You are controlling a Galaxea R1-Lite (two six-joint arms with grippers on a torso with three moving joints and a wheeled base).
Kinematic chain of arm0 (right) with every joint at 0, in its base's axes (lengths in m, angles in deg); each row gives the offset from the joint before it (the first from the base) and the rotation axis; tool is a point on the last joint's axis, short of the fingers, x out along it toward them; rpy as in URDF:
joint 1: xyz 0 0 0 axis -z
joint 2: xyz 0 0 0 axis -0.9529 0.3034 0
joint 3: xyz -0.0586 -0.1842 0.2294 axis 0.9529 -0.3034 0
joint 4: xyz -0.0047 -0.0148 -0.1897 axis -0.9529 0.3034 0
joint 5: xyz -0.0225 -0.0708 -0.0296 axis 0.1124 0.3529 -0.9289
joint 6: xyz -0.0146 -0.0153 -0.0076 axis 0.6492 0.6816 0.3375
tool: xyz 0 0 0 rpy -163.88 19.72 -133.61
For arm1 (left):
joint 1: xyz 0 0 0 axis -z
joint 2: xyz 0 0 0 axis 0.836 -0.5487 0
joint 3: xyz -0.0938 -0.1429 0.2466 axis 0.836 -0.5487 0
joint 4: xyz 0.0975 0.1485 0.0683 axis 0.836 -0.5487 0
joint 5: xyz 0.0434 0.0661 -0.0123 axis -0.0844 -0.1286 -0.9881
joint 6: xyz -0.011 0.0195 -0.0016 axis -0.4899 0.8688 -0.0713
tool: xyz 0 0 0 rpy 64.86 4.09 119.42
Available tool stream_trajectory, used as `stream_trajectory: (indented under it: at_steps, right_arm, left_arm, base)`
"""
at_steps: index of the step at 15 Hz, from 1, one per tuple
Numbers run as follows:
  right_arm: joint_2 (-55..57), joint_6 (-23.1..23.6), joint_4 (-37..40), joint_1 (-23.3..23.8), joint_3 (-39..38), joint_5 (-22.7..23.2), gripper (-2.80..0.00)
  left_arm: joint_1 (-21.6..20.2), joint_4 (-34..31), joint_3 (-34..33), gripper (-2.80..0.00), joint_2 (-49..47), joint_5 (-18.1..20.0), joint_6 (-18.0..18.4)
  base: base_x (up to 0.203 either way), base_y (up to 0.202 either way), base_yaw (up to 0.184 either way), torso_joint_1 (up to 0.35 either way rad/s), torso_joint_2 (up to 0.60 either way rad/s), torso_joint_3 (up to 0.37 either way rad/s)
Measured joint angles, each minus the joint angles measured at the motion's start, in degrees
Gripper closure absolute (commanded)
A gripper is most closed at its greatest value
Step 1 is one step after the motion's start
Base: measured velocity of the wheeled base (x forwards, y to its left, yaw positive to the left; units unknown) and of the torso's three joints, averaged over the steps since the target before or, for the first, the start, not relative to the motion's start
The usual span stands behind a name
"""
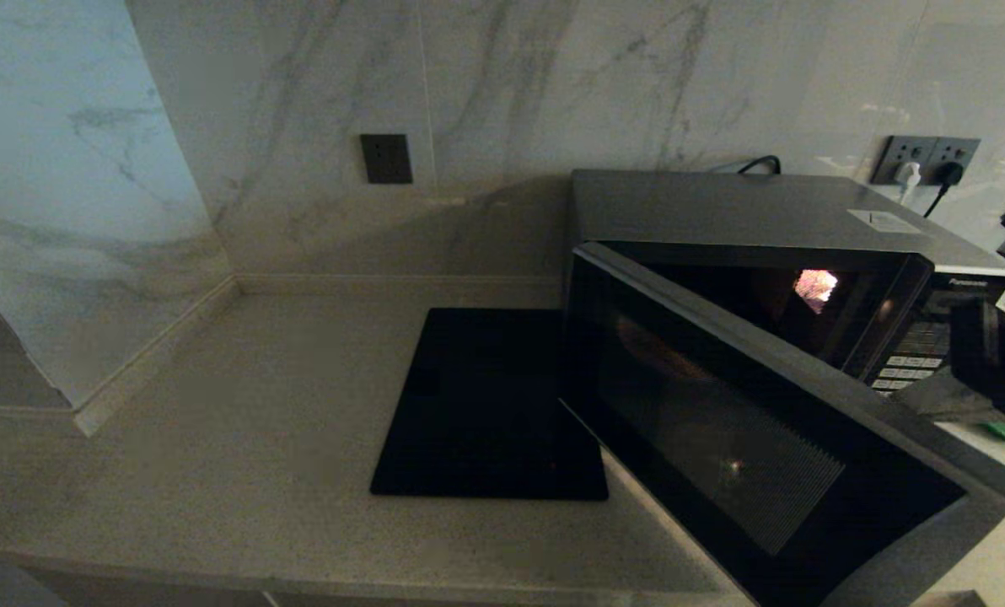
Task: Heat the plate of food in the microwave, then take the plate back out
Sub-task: Open the microwave oven
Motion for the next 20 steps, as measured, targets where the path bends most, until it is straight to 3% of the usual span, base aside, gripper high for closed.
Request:
stream_trajectory:
  at_steps: [2, 4, 12, 14, 16, 18, 20]
  right_arm:
    - [-2.51, -2.0, 0.99, -5.93, -1.25, -1.9, 0.0]
    - [-4.38, -2.95, 2.0, -8.75, -1.65, -3.13, 0.0]
    - [-6.96, -5.46, 2.79, -11.32, -2.52, -4.19, 0.0]
    - [-7.02, -5.93, 2.29, -11.35, -3.7, -8.52, 0.0]
    - [-6.91, -6.43, 1.78, -11.29, -6.22, -16.14, 0.0]
    - [-6.76, -10.24, 0.91, -11.08, -7.54, -22.1, 0.0]
    - [-6.16, -12.0, -2.91, -9.91, -7.8, -23.45, 0.0]
  left_arm:
    - [0.05, -0.02, 0.0, 0.0, 0.0, -0.02, -0.01]
    - [0.12, -0.02, 0.0, 0.0, 0.0, -0.02, -0.01]
    - [0.07, -0.02, 0.0, 0.0, 0.0, -0.02, -0.01]
    - [0.09, -0.02, 0.0, 0.0, 0.0, 0.0, 0.0]
    - [0.01, -0.02, 0.0, 0.0, 0.0, -0.02, -0.01]
    - [0.07, -0.02, 0.0, 0.0, 0.0, -0.02, -0.02]
    - [0.04, -0.02, 0.0, 0.0, 0.0, -0.01, -0.01]
  base:
    - [0.0, 0.0, 0.0, 0.0, 0.0, 0.0]
    - [0.0, 0.0, 0.0, 0.0, 0.0, 0.0]
    - [0.0, 0.0, 0.0, 0.0, 0.0, 0.0]
    - [0.0, 0.0, 0.0, 0.0, 0.0, 0.0]
    - [0.0, 0.0, 0.0, 0.0, 0.0, 0.0]
    - [0.0, 0.0, 0.0, 0.0, 0.0, 0.0]
    - [0.0, 0.0, 0.0, 0.0, 0.0, 0.0]
